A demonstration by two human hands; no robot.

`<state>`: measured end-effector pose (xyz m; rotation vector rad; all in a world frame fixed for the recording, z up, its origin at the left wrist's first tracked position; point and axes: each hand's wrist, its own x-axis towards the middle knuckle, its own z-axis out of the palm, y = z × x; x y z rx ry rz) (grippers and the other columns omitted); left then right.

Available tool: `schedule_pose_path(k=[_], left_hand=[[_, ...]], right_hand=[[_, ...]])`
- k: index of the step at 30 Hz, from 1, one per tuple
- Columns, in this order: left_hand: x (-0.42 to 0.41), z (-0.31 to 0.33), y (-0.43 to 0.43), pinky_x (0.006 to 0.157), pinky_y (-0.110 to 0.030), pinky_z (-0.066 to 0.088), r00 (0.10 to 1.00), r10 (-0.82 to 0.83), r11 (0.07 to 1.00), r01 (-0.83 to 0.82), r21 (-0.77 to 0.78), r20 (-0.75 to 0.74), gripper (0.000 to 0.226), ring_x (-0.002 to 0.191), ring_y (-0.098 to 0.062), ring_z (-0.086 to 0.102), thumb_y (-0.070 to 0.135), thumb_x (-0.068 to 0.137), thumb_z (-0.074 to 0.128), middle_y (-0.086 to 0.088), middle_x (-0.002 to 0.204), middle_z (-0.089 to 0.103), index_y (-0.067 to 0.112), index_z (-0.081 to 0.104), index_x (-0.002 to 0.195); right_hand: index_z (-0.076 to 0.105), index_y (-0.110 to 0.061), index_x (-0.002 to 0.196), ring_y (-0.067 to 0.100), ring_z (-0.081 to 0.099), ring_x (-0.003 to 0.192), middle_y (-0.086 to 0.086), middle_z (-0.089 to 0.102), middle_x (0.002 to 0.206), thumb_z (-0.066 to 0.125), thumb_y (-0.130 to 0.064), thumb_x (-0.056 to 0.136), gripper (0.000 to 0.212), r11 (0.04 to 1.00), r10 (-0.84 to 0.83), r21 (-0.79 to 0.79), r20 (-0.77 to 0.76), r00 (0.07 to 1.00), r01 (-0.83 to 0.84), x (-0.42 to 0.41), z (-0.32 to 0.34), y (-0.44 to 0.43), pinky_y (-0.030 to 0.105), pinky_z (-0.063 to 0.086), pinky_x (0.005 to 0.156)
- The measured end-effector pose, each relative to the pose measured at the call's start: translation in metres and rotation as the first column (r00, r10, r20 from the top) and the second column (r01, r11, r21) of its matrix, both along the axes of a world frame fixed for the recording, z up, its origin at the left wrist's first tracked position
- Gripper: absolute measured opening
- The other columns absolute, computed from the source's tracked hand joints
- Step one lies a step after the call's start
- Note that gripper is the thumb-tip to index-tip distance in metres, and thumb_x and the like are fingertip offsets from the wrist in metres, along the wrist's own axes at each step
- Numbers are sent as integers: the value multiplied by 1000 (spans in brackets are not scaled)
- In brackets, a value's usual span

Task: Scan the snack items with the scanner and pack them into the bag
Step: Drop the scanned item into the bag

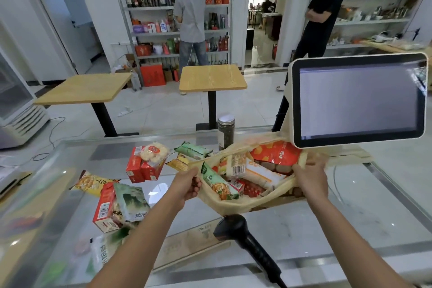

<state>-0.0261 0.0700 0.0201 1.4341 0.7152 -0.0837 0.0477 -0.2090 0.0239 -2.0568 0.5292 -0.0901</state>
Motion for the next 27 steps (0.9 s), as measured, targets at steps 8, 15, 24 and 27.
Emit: schedule_pose_path(k=[8,15,24,27], left_hand=[[4,60,-5,41,-19,35,864,119,941,59,-334,489,33,41,-11,35,16,98,46,-2,50,40,9,42,66],[17,38,-14,37,-16,32,945,137,967,-62,-248,296,39,35,-8,36,24,97,50,3,42,43,14,41,60],[-3,17,-3,46,-22,32,963,167,979,-136,-153,214,36,37,-9,37,18,94,51,1,44,46,12,46,59],[-9,15,-1,45,-21,32,958,178,976,-142,-168,226,34,37,-10,37,16,93,52,2,44,46,12,47,60]], right_hand=[[59,-4,93,32,59,84,13,61,89,61,-17,87,14,987,49,147,69,996,-59,5,3,-3,45,51,75],[58,2,92,24,49,67,16,56,86,53,-19,94,22,991,101,65,166,981,-113,2,1,-25,32,37,58],[56,-9,108,34,56,97,15,60,106,64,-43,77,47,936,118,-347,143,983,-62,-8,-3,-7,40,47,76],[49,-11,131,33,45,119,15,49,129,78,-33,71,71,761,297,-646,275,914,-53,-9,8,13,45,40,96]])
